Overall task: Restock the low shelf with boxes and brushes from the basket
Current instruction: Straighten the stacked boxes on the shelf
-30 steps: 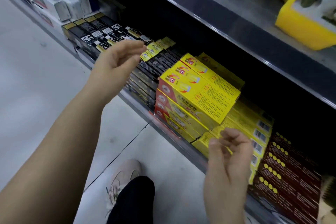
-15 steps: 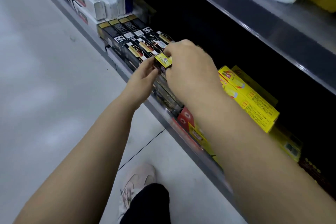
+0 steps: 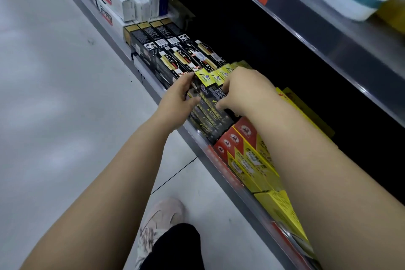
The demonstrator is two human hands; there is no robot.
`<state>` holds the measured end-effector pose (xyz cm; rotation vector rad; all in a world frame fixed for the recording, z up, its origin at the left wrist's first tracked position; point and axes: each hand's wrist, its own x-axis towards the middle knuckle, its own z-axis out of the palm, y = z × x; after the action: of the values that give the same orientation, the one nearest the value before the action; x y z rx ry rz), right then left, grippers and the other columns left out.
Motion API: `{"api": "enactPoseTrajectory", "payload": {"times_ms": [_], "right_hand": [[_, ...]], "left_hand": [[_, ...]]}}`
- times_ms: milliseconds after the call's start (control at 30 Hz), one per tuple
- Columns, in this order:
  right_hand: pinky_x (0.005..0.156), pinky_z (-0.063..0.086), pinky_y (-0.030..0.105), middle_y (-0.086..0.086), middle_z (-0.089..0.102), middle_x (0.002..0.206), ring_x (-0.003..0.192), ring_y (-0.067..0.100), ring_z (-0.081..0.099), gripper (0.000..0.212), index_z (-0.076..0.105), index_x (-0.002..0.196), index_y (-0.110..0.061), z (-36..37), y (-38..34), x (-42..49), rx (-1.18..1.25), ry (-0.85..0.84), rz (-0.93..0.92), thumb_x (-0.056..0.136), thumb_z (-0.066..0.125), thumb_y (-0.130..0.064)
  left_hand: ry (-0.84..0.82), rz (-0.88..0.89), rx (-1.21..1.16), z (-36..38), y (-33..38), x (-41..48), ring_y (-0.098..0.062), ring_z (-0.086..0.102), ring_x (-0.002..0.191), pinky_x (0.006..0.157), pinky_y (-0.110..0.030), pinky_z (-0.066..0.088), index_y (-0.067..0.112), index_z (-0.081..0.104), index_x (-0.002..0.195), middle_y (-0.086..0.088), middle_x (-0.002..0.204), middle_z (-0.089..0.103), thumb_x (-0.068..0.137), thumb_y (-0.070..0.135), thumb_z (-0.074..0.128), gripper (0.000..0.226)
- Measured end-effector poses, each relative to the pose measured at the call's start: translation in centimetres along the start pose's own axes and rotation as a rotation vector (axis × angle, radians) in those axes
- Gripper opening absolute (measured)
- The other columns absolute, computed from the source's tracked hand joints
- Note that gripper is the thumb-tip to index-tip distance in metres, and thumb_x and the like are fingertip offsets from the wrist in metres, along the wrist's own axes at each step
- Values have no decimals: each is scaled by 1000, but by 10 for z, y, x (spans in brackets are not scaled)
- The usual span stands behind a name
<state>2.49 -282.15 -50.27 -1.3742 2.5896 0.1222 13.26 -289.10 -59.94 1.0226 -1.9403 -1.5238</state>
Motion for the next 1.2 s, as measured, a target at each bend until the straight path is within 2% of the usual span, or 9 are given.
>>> {"api": "enactPoseTrajectory", "payload": {"times_ms": [267, 367, 500, 633, 767, 867, 1000, 1100, 1200], "right_hand": [[68, 50, 30, 4, 67, 102, 89, 25, 62, 44, 64, 110, -14, 2, 4, 1, -3, 22, -1, 77, 73, -41], [83, 52, 38, 5, 65, 108, 97, 26, 60, 52, 60, 115, -14, -4, 6, -8, 29, 0, -26, 78, 69, -50], [101, 39, 43, -1, 54, 128, 118, 22, 48, 59, 52, 126, -28, -5, 25, -45, 70, 103, -89, 75, 65, -56], [109, 26, 39, -8, 35, 143, 131, 17, 28, 75, 38, 135, -36, 6, 50, -82, 86, 119, -79, 70, 74, -48], [111, 27, 37, -5, 23, 150, 137, 16, 19, 86, 24, 146, -28, 17, 56, -90, 130, 188, -83, 76, 73, -38], [111, 25, 37, -6, 22, 151, 137, 14, 18, 87, 25, 146, -28, 14, 63, -97, 164, 273, -81, 74, 73, -40], [103, 25, 34, -6, 25, 148, 136, 17, 24, 91, 26, 140, -39, 23, 91, -132, 411, 404, 116, 61, 70, -56], [102, 25, 34, -6, 17, 151, 139, 18, 19, 107, 14, 146, -33, 46, 96, -161, 653, 423, 353, 56, 66, -59], [105, 17, 22, -3, 8, 158, 140, 11, 13, 110, 0, 150, -24, 70, 84, -170, 897, 339, 471, 63, 60, -54]], "left_hand": [[41, 35, 79, 10, -1, -1, -19, 32, 136, 103, -31, 31, 21, 26, 146, -2, 148, 35, 80, 12, 71, 80], [35, 43, 78, 9, 0, -5, -18, 26, 139, 105, -30, 28, 24, 19, 148, -1, 152, 27, 78, 12, 74, 90], [39, 112, 163, 9, 4, -20, -14, 12, 143, 106, -22, 18, 26, 0, 150, 1, 157, 8, 77, 14, 76, 106], [-24, 207, 230, 18, 12, -43, -10, 1, 143, 106, -22, 9, 34, -10, 148, 6, 157, -3, 71, 22, 81, 120], [-42, 292, 269, 31, 21, -53, -12, -4, 144, 113, -31, 7, 35, -8, 146, 4, 157, -5, 67, 34, 81, 119], [-29, 331, 262, 37, 26, -57, -17, 1, 144, 115, -38, 9, 37, 4, 144, -3, 156, 4, 66, 38, 81, 109], [-91, 421, 330, 36, 30, -58, -21, 11, 143, 116, -42, 9, 21, 25, 146, -1, 153, 21, 64, 48, 75, 99], [-223, 423, 352, 34, 40, -49, -9, 1, 143, 115, -40, -2, 22, 19, 148, 7, 154, 20, 60, 56, 71, 108], [-371, 452, 473, 33, 53, -32, 3, -11, 138, 111, -32, -19, 20, 10, 151, 7, 157, 15, 55, 66, 66, 120]]}}
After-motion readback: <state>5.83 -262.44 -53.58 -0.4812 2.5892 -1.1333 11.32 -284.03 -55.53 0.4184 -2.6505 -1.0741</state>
